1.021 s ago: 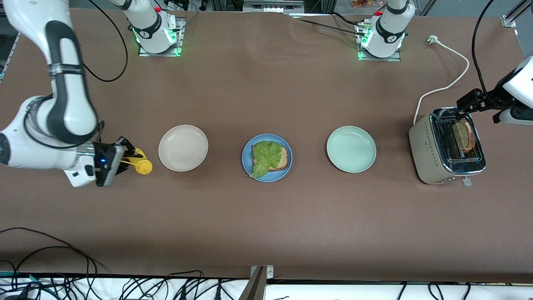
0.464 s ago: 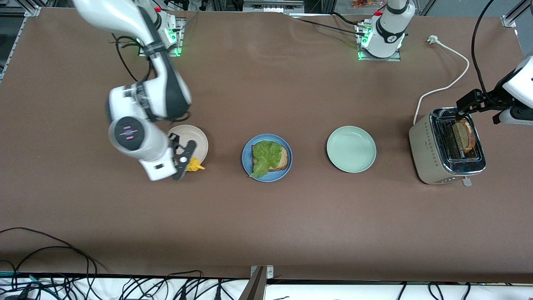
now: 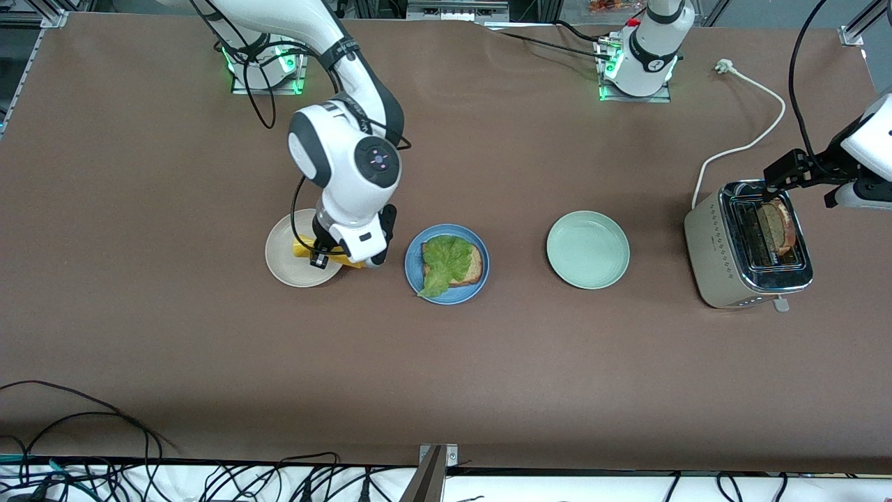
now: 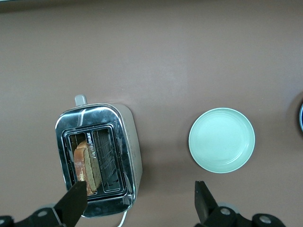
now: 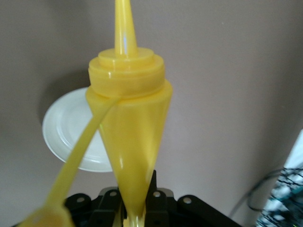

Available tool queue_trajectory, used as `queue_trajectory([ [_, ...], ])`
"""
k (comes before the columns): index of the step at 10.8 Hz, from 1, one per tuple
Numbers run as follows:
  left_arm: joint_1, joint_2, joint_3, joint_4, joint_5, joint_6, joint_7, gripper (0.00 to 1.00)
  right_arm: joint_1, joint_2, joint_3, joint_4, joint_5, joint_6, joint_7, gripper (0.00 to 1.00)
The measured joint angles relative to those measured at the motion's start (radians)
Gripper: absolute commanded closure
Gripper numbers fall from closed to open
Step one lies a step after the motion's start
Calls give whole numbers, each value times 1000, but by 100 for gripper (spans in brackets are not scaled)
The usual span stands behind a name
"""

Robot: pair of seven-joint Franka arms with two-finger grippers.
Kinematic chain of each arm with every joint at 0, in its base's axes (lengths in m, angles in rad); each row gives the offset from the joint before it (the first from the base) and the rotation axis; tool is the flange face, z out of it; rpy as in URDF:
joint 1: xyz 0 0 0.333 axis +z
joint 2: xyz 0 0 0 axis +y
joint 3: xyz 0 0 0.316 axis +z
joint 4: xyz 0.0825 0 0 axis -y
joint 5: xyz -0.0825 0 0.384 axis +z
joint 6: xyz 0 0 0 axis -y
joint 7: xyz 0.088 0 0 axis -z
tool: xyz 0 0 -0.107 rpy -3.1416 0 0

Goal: Make sandwich in blue plate with both arms
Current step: 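Lift the bottle and carry it toward the blue plate, then tilt the bottle nozzle over the lettuce on the toast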

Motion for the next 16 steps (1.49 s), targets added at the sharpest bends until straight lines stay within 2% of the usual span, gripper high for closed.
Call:
queue_trajectory([
  [3,0,0,0,-1,0,0,0,0,94,32,1,2,-200,-45,53,83],
  [7,0,0,0,-1,0,0,0,0,231,132,1,58,-375,-198,210,83],
  [11,0,1,0,-5,0,0,0,0,271,253,-2,171,-432,-262,224,83],
  [14,0,2,1,-10,0,0,0,0,308,299,-4,191,-503,-273,230,83],
  [16,0,2,1,-11,0,6,0,0,314,309,-5,215,-513,-281,232,83],
])
